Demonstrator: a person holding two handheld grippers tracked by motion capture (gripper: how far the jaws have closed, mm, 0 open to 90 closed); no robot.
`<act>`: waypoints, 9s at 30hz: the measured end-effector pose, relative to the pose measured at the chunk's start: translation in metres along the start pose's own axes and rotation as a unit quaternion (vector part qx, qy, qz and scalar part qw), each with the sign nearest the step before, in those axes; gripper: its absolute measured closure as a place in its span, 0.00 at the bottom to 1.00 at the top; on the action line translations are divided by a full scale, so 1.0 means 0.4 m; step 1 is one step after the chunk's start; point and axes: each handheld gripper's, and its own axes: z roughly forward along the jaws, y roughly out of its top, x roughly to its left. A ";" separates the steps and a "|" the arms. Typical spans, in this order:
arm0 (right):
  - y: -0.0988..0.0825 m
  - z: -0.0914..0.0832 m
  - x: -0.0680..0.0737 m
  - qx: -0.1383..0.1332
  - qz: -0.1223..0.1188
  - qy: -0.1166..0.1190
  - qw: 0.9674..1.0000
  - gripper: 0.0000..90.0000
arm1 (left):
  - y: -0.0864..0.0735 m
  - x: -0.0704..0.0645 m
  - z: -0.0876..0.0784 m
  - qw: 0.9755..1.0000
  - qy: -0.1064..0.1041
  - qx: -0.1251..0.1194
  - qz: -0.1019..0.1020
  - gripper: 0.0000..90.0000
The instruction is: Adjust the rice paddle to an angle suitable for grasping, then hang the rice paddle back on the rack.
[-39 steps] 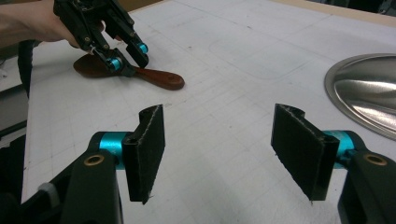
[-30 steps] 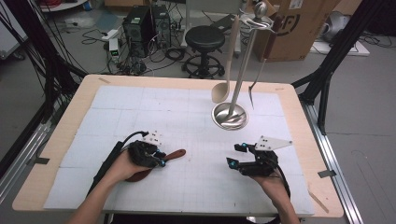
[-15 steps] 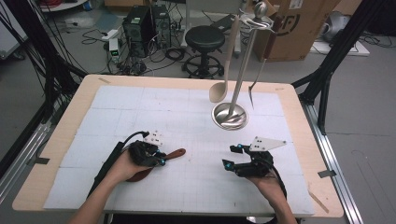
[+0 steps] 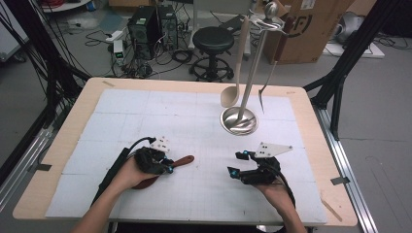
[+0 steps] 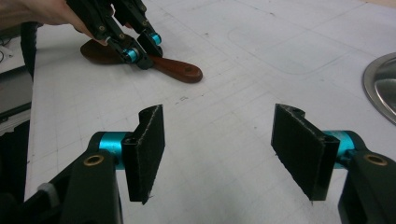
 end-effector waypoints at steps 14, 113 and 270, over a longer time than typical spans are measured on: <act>0.001 0.008 0.009 0.003 -0.002 0.006 1.000 0.38 | -0.004 -0.005 0.001 1.000 0.010 -0.008 -0.013 0.85; 0.158 0.164 0.075 -0.079 0.115 0.181 0.973 0.85 | 0.071 -0.066 -0.108 0.978 -0.116 -0.172 -0.006 0.61; 0.238 0.033 0.007 -0.103 0.024 0.064 0.992 0.84 | -0.091 0.048 -0.173 0.981 0.014 -0.175 -0.077 0.21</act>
